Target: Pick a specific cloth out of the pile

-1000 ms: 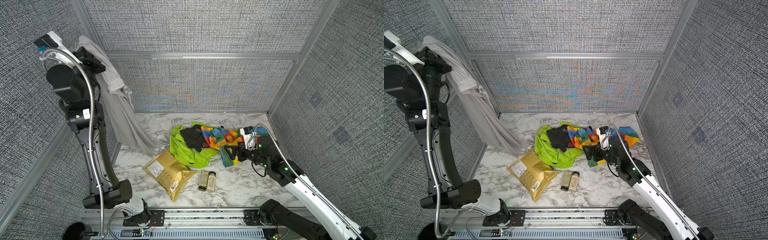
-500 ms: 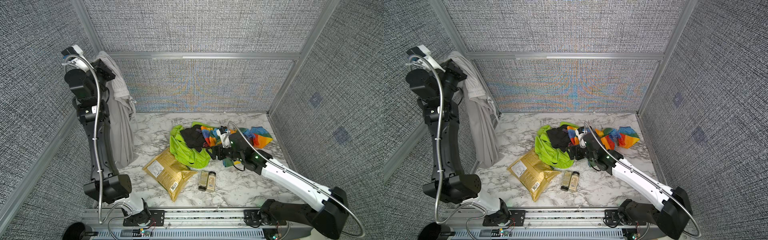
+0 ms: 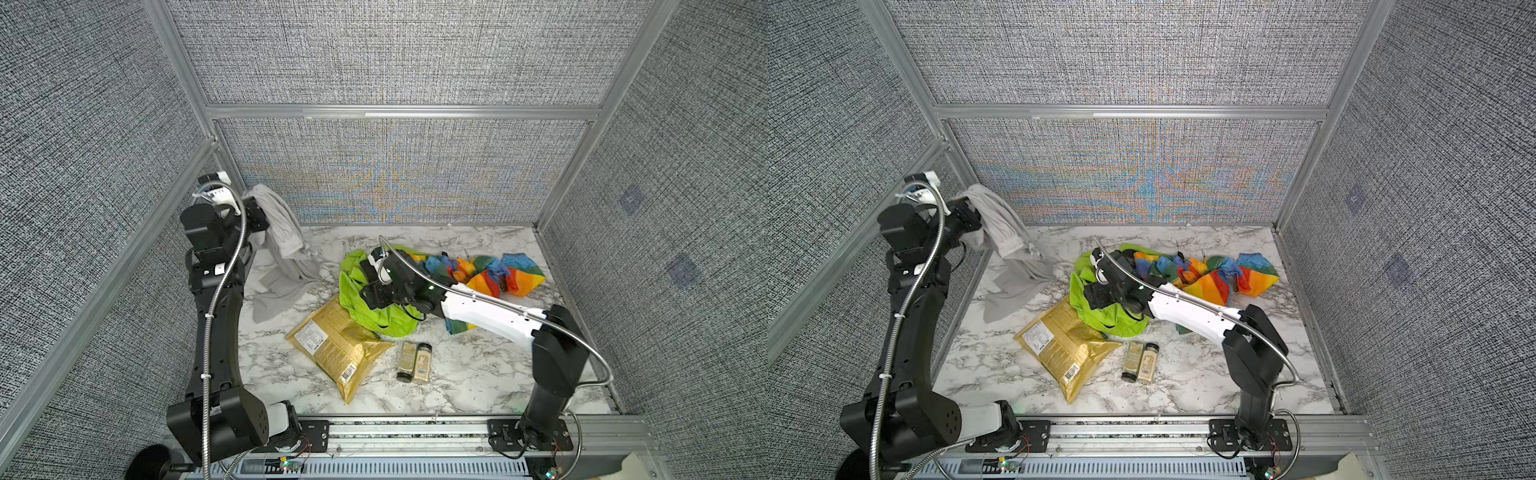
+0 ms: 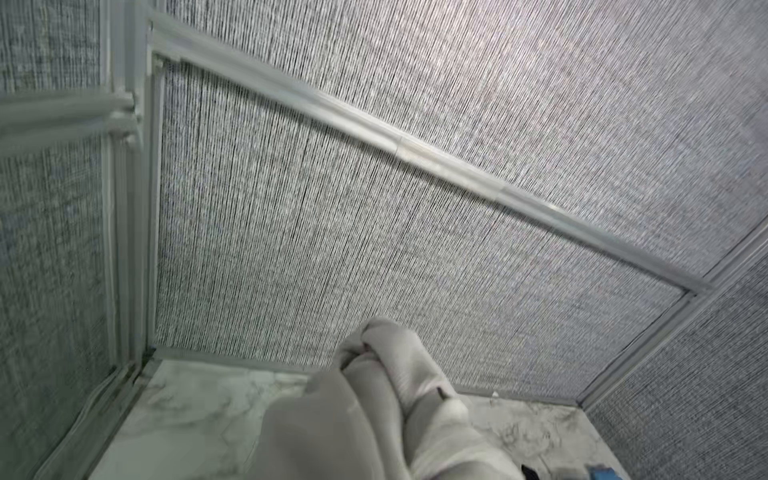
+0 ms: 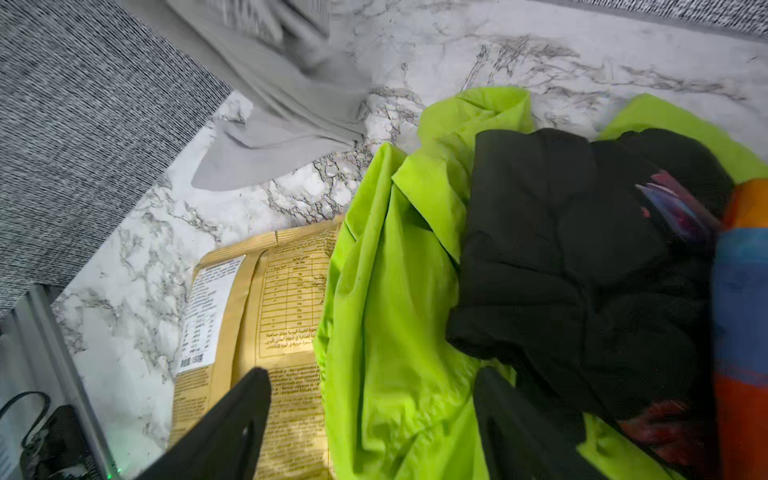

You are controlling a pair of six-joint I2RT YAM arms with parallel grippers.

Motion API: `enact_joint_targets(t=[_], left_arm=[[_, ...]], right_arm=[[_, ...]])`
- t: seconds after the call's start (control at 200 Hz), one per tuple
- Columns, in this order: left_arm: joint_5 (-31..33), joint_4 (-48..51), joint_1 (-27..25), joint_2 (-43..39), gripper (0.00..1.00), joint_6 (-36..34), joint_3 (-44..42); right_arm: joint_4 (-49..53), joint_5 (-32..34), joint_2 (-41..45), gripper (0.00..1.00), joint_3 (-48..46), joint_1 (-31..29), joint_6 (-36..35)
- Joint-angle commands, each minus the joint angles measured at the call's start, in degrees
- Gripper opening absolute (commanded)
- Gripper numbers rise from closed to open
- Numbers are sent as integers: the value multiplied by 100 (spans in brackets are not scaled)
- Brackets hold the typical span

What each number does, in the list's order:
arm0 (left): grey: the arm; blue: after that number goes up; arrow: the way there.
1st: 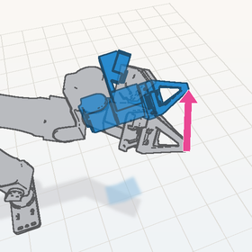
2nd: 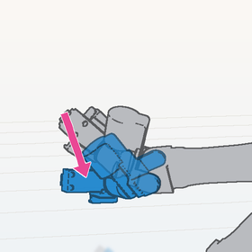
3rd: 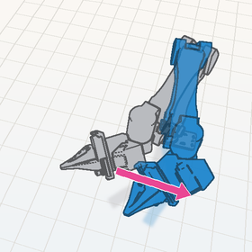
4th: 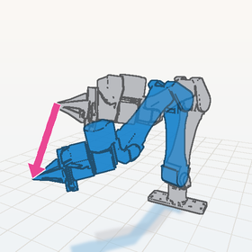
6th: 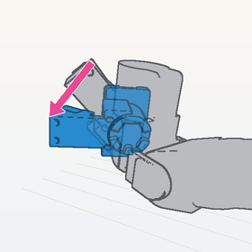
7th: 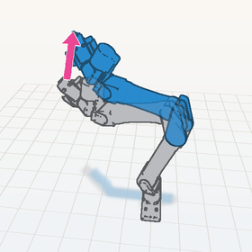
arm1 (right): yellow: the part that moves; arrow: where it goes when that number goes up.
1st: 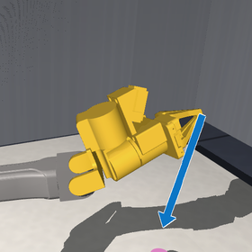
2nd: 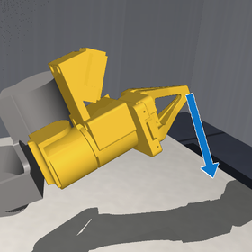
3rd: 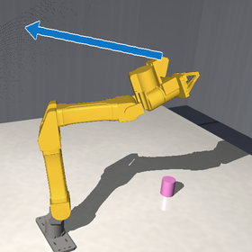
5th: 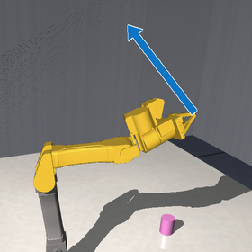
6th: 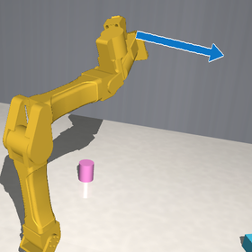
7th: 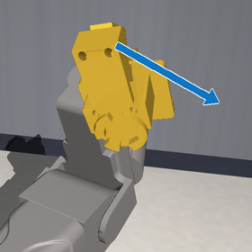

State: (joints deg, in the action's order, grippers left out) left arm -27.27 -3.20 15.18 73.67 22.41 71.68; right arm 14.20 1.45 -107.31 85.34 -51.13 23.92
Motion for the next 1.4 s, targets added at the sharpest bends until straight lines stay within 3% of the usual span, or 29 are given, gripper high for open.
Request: enact_joint_targets(t=[0.0,0.135,0.195,0.32,0.39,0.605,1.001,1.131,1.251,1.396], left_arm=[[52,-390,-14,-210,2,-382,-529],[36,-718,-30,-295,3,-314,-1138],[-30,-864,-63,-272,3,-283,-1343],[-64,-1084,-147,-212,5,-282,-1666],[-161,-1099,-153,-167,5,-215,-1702],[-200,-1107,-151,-192,7,-240,-1767],[-209,-974,-230,-38,8,-256,-1727],[-226,-1048,-239,-10,9,-249,-1735],[-270,-1267,-243,181,9,-243,-1545],[-199,-1021,-243,690,9,-328,-443]], right_arm=[[370,415,-525,83,367,-61,-80],[499,633,-994,78,520,-88,-107],[529,706,-1102,69,457,-93,-86],[608,1097,-1135,38,136,-81,13],[675,1364,-1093,27,-57,-33,42],[815,1811,-1020,20,-621,327,69],[692,2253,-288,18,-1488,1084,-81],[409,1824,-22,19,-1627,1109,-233],[142,1187,332,31,-1709,1101,-252],[85,821,960,55,-1804,1101,-189]])
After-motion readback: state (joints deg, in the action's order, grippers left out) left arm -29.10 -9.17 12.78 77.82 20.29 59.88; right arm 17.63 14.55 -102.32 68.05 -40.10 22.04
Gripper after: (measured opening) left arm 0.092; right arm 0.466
